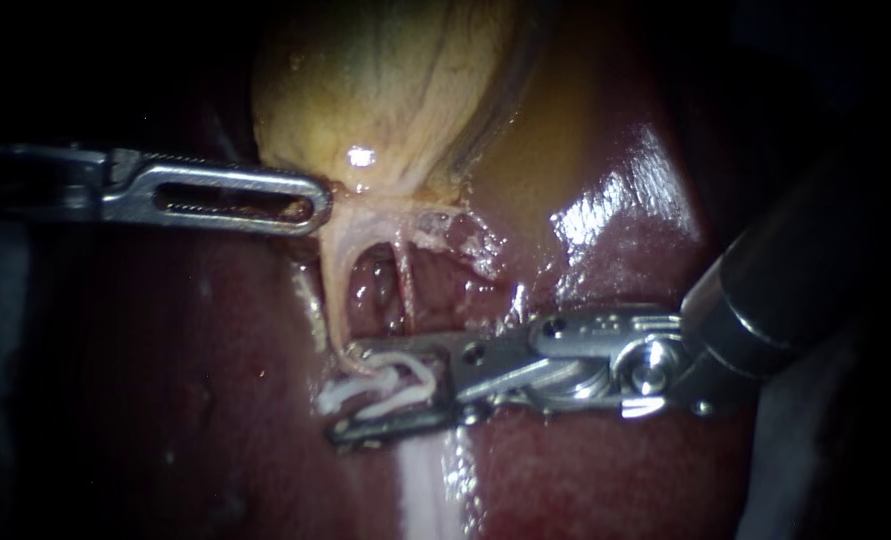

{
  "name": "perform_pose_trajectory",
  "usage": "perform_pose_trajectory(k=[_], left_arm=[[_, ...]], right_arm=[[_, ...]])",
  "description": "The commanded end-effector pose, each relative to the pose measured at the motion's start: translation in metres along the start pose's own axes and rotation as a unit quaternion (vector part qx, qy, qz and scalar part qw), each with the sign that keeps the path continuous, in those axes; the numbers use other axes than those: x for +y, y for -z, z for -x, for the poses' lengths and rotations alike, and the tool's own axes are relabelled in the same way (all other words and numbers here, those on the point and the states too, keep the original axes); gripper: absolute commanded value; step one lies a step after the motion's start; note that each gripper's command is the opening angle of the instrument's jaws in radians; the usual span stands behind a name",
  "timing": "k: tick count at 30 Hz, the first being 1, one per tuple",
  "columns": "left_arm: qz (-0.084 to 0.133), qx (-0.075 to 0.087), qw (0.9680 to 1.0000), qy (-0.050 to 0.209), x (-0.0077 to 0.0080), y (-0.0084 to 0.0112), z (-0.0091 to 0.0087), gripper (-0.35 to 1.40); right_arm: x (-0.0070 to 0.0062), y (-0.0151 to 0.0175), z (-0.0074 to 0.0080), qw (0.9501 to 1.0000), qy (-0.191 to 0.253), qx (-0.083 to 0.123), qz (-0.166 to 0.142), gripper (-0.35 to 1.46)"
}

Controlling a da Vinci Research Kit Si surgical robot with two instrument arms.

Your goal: Clipping second clip left tube

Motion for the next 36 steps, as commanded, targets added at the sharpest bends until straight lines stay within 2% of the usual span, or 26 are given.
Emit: perform_pose_trajectory(k=[1,36], left_arm=[[0.000,0.000,1.0000,0.000,0.0000,0.0000,0.0000,-0.35],[0.000,0.000,1.0000,0.000,0.0001,0.0001,0.0000,-0.35]], right_arm=[[0.0001,0.0000,0.0000,1.0000,0.000,0.000,0.000,0.48],[0.0020,0.0001,0.0007,1.0000,-0.001,0.001,0.004,0.48]])
